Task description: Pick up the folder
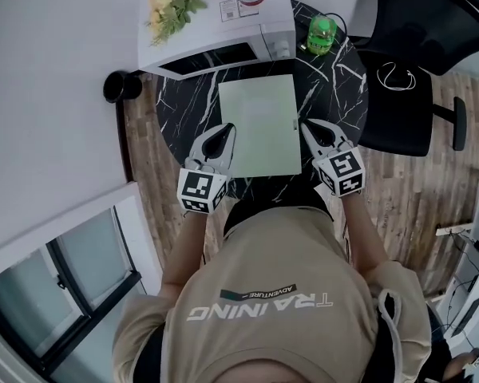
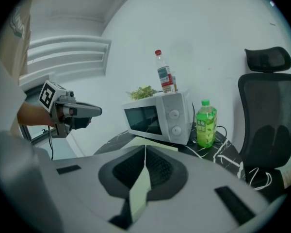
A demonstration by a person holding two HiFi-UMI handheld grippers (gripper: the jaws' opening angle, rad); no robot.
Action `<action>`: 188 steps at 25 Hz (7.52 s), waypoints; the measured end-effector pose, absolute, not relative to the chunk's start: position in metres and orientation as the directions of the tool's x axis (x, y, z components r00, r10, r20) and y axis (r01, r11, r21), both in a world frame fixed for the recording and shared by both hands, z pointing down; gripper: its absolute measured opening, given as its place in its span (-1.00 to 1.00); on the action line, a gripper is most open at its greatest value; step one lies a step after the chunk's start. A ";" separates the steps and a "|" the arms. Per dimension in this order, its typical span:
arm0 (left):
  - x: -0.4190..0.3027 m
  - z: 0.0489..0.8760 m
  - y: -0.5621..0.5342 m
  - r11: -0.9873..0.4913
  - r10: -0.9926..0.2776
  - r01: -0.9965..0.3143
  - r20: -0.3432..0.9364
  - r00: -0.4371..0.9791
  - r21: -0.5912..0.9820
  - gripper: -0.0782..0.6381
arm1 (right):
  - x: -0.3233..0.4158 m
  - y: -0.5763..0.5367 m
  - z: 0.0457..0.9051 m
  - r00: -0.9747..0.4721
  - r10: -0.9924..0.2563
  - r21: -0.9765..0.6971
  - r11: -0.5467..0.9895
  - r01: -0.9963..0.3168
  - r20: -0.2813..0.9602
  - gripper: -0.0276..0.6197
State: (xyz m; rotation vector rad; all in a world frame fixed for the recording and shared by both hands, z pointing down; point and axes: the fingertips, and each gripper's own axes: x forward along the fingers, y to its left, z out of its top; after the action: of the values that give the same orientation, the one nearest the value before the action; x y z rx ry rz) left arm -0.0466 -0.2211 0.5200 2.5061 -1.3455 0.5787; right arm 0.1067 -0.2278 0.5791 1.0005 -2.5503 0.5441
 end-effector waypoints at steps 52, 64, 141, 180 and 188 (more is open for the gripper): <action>-0.114 0.752 -0.213 -0.097 -0.256 -0.680 0.642 0.723 0.727 -0.09 | 0.083 -0.221 0.762 -0.787 -0.069 -0.756 0.236 -0.610 0.613 -0.20; -0.109 0.768 -0.214 -0.020 -0.212 -0.578 0.561 0.800 0.816 0.06 | 0.075 -0.224 0.772 -0.786 0.036 -0.774 0.205 -0.599 0.617 -0.09; -0.104 0.335 -0.274 -0.752 -0.616 -0.628 0.128 0.777 0.200 0.05 | 0.073 -0.280 0.329 -0.754 -0.642 -0.099 0.748 -0.656 0.142 -0.08; -0.107 0.298 -0.267 -0.764 -0.630 -0.635 0.081 0.773 0.118 0.06 | 0.069 -0.270 0.296 -0.738 -0.662 -0.044 0.740 -0.671 0.131 -0.08; -0.108 0.298 -0.263 -0.765 -0.626 -0.632 0.092 0.775 0.119 0.06 | 0.068 -0.266 0.297 -0.739 -0.660 -0.050 0.740 -0.670 0.137 -0.08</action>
State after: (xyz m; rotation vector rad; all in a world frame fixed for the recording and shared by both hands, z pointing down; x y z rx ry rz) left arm -0.1075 -0.2635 0.2979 2.8231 -1.0067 0.0706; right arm 0.0683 -0.2660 0.2973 1.0841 -2.8275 0.1458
